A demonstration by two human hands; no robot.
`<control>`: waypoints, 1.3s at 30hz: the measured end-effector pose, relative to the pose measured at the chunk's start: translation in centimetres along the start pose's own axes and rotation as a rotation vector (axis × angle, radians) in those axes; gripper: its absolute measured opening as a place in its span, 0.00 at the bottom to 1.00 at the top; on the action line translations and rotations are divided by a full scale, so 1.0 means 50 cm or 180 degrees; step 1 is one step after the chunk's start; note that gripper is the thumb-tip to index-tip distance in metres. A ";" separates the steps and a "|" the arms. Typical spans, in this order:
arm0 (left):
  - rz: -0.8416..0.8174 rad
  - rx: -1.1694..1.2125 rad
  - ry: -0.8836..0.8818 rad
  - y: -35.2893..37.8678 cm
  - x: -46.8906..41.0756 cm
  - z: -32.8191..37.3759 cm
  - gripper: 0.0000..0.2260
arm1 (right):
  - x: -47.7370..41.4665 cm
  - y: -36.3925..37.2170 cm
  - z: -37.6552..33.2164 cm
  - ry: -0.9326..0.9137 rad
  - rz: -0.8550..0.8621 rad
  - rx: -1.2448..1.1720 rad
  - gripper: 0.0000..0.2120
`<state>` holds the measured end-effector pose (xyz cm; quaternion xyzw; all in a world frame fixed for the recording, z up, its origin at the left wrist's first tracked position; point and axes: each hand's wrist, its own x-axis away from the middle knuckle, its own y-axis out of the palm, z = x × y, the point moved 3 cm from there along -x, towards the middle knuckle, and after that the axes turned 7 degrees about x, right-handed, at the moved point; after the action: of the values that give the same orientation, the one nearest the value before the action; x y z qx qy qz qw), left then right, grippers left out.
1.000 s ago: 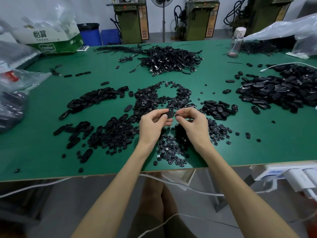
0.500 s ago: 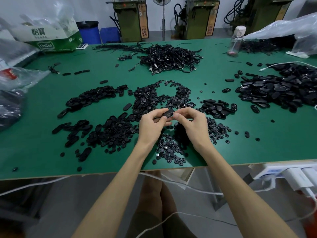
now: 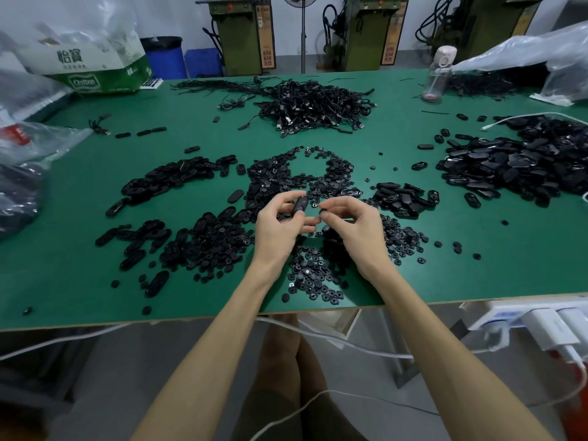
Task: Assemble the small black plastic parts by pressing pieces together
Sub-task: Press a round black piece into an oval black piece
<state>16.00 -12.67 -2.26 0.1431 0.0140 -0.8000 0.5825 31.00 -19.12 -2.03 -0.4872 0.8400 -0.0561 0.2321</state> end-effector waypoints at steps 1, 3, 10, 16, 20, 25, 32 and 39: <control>0.0005 -0.0011 0.0012 0.000 0.000 0.002 0.15 | 0.000 0.001 0.001 0.0020 -0.0008 -0.0023 0.05; 0.0024 -0.0004 0.0024 0.000 0.002 0.003 0.14 | 0.000 0.001 0.002 0.0030 -0.0002 -0.0073 0.04; 0.0352 0.0159 -0.0134 -0.008 0.003 -0.002 0.06 | 0.000 -0.002 0.001 -0.0004 0.0125 -0.0116 0.04; 0.0273 0.0299 -0.0130 -0.007 0.004 -0.001 0.06 | 0.001 -0.001 0.004 0.0117 0.0162 -0.0187 0.03; 0.0221 0.0400 -0.0128 -0.006 0.004 -0.003 0.06 | 0.001 0.000 0.004 0.0140 0.0171 -0.0275 0.04; 0.0196 0.0445 -0.0129 -0.005 0.003 -0.005 0.06 | 0.001 0.000 0.001 0.0039 0.0108 -0.0272 0.08; 0.0234 0.0400 -0.0128 -0.005 0.005 -0.003 0.06 | 0.002 0.000 0.002 0.0167 0.0092 -0.0439 0.04; 0.0211 0.0306 -0.0118 -0.005 0.004 -0.003 0.06 | 0.002 -0.002 -0.002 0.0095 0.0101 -0.0359 0.03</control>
<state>15.74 -12.75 -2.47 0.1565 -0.0400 -0.7826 0.6012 31.00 -19.28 -1.97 -0.4853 0.8528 -0.0122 0.1926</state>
